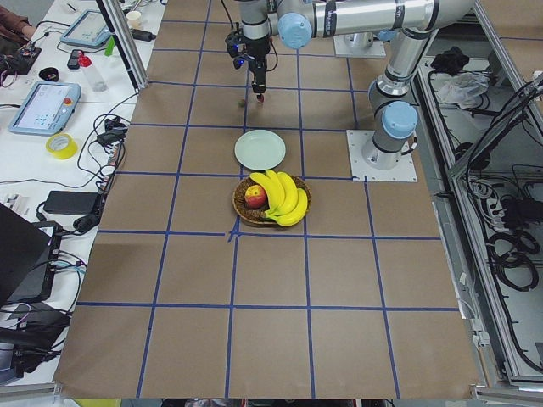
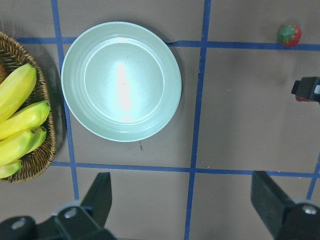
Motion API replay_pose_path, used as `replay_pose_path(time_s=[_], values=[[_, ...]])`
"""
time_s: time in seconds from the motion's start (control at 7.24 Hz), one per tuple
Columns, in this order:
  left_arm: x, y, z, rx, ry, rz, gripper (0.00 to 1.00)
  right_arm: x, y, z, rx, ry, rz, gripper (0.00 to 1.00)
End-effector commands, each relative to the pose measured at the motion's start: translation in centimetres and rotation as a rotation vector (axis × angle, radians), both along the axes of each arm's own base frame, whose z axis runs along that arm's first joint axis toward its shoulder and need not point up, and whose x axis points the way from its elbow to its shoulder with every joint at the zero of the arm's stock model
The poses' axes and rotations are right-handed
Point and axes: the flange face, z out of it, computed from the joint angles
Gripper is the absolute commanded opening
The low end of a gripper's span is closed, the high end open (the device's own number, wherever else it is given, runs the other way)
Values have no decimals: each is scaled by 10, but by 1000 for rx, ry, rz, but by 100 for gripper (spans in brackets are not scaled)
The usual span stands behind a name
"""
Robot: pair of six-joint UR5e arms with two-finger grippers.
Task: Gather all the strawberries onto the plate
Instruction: 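Carry the second strawberry toward the plate with the right gripper, release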
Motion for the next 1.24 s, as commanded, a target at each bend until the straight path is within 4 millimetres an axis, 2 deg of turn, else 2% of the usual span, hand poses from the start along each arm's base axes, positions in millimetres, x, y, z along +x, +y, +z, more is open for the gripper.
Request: replay_pose_path(time_s=[0.0,0.14,0.41,0.69,0.83,0.97,1.11], values=[[0,0,0,0,1,0,100,-2,1,7,-10,9,5,100],[-1,0,0,1,-1,-2,100,-15,2,28,-3,20,45,100],[-1,2,-4,9,0,-2,100,-109,-31,73,-33,80,106,100],[-1,2,-5,11,0,-2,100,-214,-45,74,-24,129,179,100],[-1,2,-6,11,0,-3,100,-255,-42,75,-24,125,188,100],[-1,2,-5,11,-1,-3,100,-283,-31,70,-18,130,228,99],[0,2,-5,11,-3,-2,100,-324,-26,53,-11,182,247,98]])
